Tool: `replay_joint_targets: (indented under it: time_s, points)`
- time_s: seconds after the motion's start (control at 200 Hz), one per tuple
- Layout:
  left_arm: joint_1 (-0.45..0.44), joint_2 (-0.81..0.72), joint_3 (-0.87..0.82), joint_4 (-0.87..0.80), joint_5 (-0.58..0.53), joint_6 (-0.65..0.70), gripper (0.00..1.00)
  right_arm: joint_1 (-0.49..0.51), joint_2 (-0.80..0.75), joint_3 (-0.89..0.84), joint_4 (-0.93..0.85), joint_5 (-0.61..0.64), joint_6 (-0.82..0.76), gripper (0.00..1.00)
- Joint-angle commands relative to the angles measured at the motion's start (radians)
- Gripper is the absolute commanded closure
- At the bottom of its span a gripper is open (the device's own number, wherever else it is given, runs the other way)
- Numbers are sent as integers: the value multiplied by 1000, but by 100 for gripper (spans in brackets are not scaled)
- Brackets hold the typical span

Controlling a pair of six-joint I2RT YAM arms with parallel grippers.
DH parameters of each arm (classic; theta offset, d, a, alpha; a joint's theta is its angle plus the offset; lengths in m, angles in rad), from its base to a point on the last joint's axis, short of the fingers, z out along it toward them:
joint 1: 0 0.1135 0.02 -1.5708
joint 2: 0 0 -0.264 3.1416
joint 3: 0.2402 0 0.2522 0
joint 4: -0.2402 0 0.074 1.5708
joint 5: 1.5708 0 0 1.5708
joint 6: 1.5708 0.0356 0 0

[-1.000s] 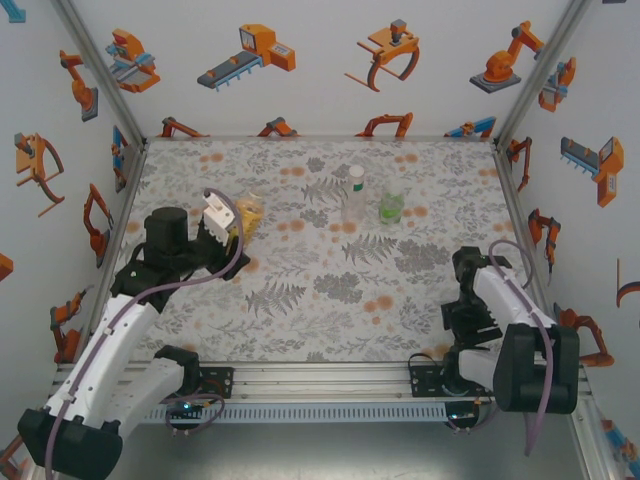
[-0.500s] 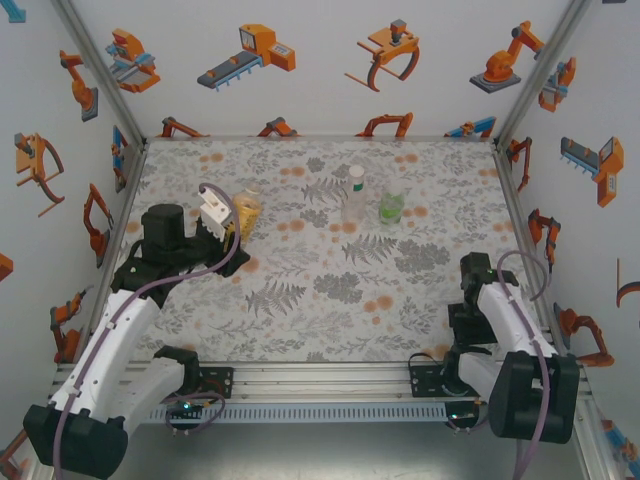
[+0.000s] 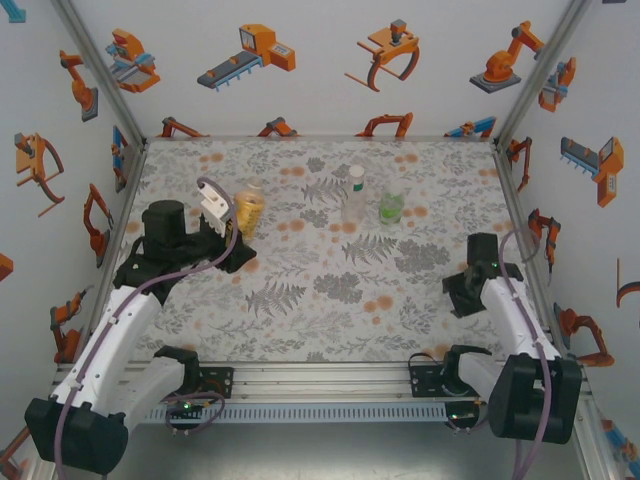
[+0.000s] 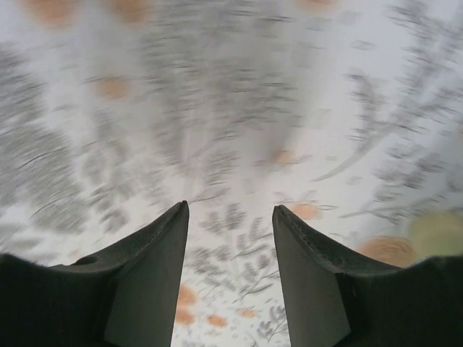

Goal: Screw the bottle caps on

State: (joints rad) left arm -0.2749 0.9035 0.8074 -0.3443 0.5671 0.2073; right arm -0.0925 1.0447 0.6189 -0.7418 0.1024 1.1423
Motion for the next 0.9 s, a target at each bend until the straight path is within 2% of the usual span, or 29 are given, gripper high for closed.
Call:
replay_joint_targets:
  time_s: [0.0, 0.185, 0.386, 0.501, 0.631, 0.756, 0.896]
  points:
    - [-23, 4, -22, 153, 87, -101, 100, 32, -23, 83, 75, -136, -267, 50]
    - [-108, 42, -48, 339, 107, -212, 100, 165, -101, 137, 175, -327, -500, 48]
    - [-233, 94, -75, 537, 118, -289, 100, 289, -267, 93, 431, -569, -646, 46]
    - [-319, 124, -69, 614, 109, -289, 100, 318, -354, 43, 648, -685, -642, 41]
    - [-393, 179, -53, 725, 109, -305, 100, 339, -383, 3, 967, -791, -545, 31]
    - [-450, 244, -10, 788, 115, -301, 100, 374, -328, 26, 1206, -843, -475, 4]
    - [-501, 326, 57, 849, 139, -304, 100, 444, -266, 70, 1319, -850, -474, 4]
